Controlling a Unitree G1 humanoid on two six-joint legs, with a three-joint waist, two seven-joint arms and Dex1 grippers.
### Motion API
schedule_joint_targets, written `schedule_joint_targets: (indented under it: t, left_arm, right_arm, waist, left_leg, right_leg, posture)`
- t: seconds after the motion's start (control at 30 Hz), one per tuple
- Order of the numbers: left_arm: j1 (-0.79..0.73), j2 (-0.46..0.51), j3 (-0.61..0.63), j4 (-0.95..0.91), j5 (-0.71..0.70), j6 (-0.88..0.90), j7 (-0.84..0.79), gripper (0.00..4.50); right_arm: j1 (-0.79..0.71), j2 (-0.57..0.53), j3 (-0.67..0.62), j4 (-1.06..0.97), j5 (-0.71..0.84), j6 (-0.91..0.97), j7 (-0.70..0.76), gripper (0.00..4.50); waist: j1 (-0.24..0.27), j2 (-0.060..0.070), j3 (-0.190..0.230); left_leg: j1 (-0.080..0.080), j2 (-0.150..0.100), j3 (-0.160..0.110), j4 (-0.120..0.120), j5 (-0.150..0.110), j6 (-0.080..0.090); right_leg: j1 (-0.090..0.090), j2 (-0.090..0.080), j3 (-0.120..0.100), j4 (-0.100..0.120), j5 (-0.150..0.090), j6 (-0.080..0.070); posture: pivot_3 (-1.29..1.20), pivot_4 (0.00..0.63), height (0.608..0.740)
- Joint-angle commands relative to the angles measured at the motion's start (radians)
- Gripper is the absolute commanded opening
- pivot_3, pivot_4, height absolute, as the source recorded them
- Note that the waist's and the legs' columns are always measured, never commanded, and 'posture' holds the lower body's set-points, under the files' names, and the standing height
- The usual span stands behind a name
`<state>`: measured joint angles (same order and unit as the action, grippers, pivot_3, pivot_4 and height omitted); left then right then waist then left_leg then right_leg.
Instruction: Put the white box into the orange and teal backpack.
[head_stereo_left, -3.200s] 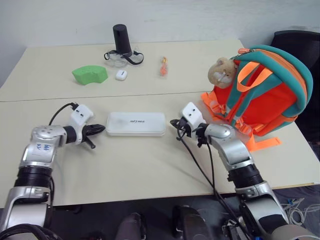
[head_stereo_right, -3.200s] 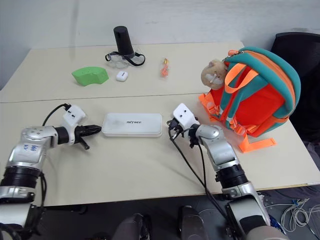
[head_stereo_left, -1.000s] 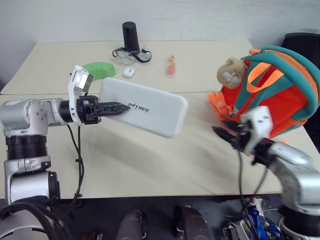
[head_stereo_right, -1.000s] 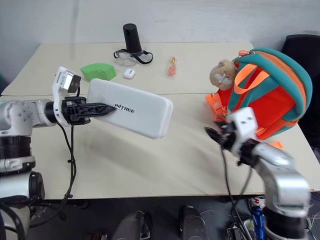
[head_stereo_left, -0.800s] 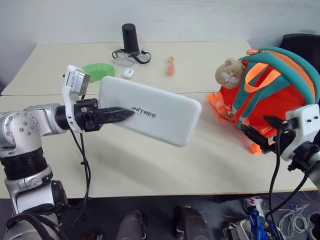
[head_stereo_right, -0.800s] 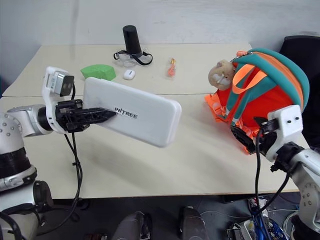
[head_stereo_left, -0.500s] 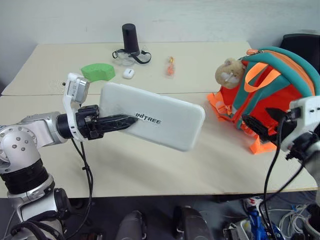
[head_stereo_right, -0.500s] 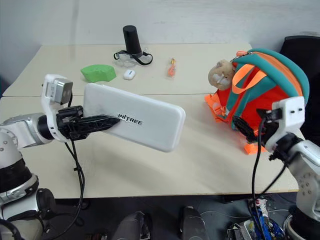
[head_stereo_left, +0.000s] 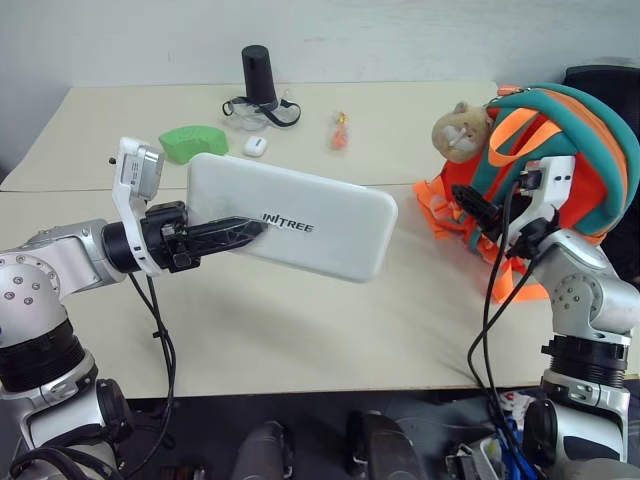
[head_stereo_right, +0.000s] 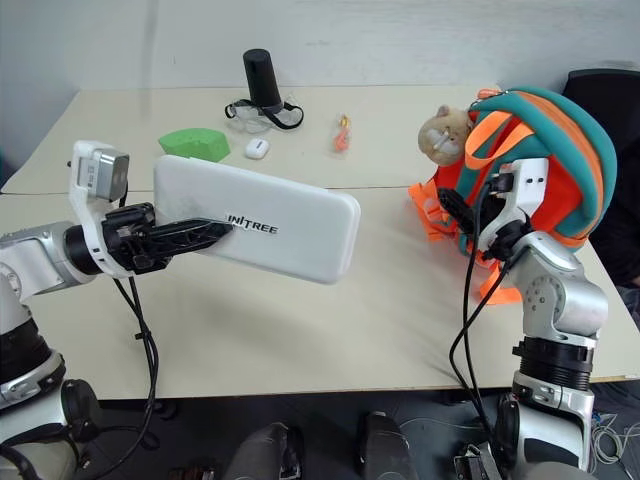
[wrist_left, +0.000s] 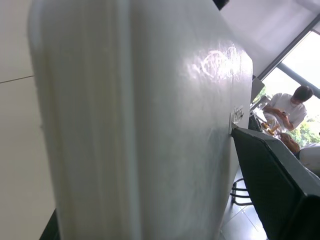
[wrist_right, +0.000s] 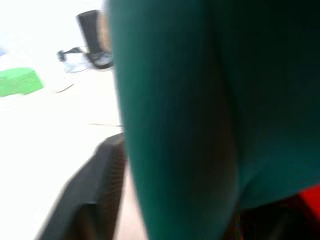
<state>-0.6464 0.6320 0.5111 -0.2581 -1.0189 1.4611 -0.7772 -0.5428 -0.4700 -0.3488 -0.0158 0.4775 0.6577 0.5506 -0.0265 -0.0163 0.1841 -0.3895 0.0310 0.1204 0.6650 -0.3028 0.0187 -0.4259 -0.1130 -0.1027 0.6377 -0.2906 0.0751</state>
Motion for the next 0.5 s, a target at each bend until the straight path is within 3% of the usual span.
schedule_joint_targets:
  t: [0.03,0.13,0.17,0.33,0.5]
  left_arm:
    - [-0.011,0.023,0.030,0.014,-0.051,-0.033,0.016,2.96]
    - [-0.024,0.041,0.048,0.070,-0.059,-0.051,0.030,2.96]
    - [-0.031,0.052,0.050,0.099,-0.053,-0.067,0.031,2.96]
    - [-0.085,0.110,0.012,0.251,0.018,-0.189,0.020,2.96]
    - [-0.182,0.091,-0.050,0.350,0.073,-0.309,0.016,2.96]
  right_arm:
    - [0.053,-0.055,-0.004,-0.117,0.090,0.021,0.103,1.17]
    - [0.120,-0.112,-0.015,-0.187,0.167,0.059,0.189,0.17]
    - [0.141,-0.135,-0.022,-0.211,0.196,0.071,0.220,0.05]
    - [0.240,-0.266,-0.068,-0.335,0.360,0.151,0.368,0.05]
    - [0.324,-0.407,-0.143,-0.448,0.580,0.260,0.511,0.05]
  waist:
    - [0.000,0.000,0.000]
    - [0.002,0.000,0.000]
    - [0.002,0.000,0.000]
    - [0.004,0.000,0.000]
    - [0.022,-0.003,0.002]
  left_leg:
    - [0.000,0.000,0.000,0.000,0.000,0.000]
    - [0.000,0.000,0.000,-0.001,0.000,0.000]
    - [0.000,0.000,0.000,0.000,0.000,0.000]
    - [0.000,0.000,0.000,-0.001,0.000,0.000]
    - [0.000,0.000,0.000,0.000,0.000,0.001]
  right_leg:
    - [0.000,0.000,0.000,0.000,0.000,0.000]
    - [0.000,0.000,0.000,0.000,0.000,0.000]
    - [0.000,0.000,0.000,0.000,0.000,0.000]
    - [0.000,0.000,-0.001,-0.002,0.000,0.000]
    - [0.000,0.000,-0.001,-0.004,0.000,0.000]
  posture:
    - [0.00,0.150,0.740]
    - [0.00,0.150,0.740]
    - [0.00,0.150,0.740]
    - [0.00,0.150,0.740]
    - [0.00,0.150,0.740]
